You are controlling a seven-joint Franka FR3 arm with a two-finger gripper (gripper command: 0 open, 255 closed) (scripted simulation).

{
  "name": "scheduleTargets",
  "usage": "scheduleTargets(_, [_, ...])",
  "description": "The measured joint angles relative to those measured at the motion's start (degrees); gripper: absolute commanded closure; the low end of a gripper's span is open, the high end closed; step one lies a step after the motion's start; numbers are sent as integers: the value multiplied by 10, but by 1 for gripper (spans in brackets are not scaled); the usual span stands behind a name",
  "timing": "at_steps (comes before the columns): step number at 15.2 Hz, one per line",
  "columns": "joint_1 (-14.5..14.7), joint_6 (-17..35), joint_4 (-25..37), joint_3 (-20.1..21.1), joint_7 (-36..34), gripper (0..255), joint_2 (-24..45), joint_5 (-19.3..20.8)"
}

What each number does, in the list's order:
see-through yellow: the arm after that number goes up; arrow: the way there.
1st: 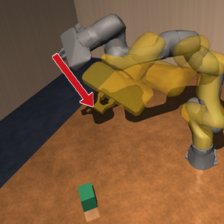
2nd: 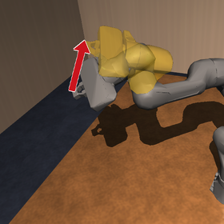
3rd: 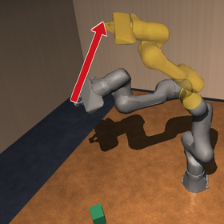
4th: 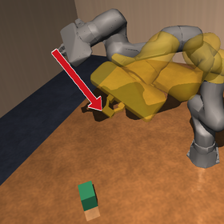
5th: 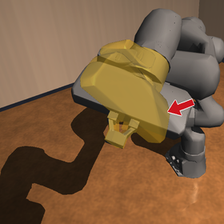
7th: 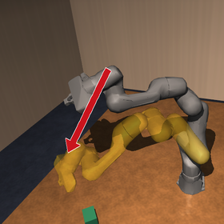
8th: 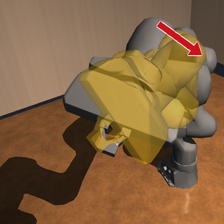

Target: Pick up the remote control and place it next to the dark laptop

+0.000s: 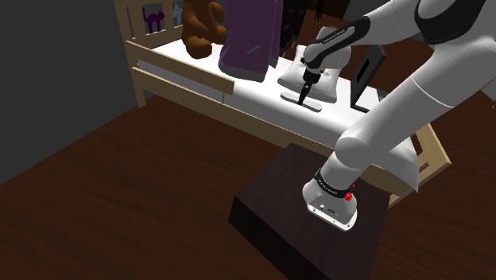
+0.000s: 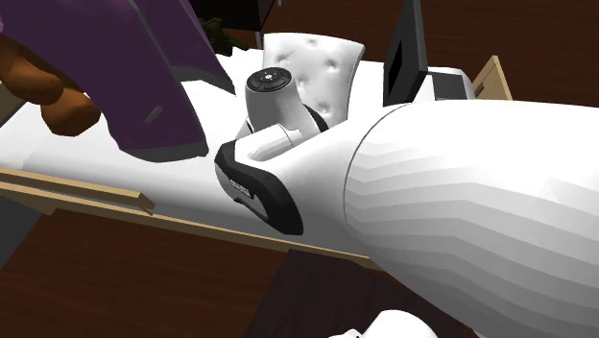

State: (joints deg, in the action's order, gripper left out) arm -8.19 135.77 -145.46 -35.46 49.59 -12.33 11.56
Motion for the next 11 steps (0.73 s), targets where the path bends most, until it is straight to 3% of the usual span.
scheduleTargets(5, [1,4,1,-1,3,0,3,-3])
scheduleTargets(6, [1,4,0,0,2,255,3,-3])
scheduleTargets(11, [1,4,0,0,2,255,4,-2])
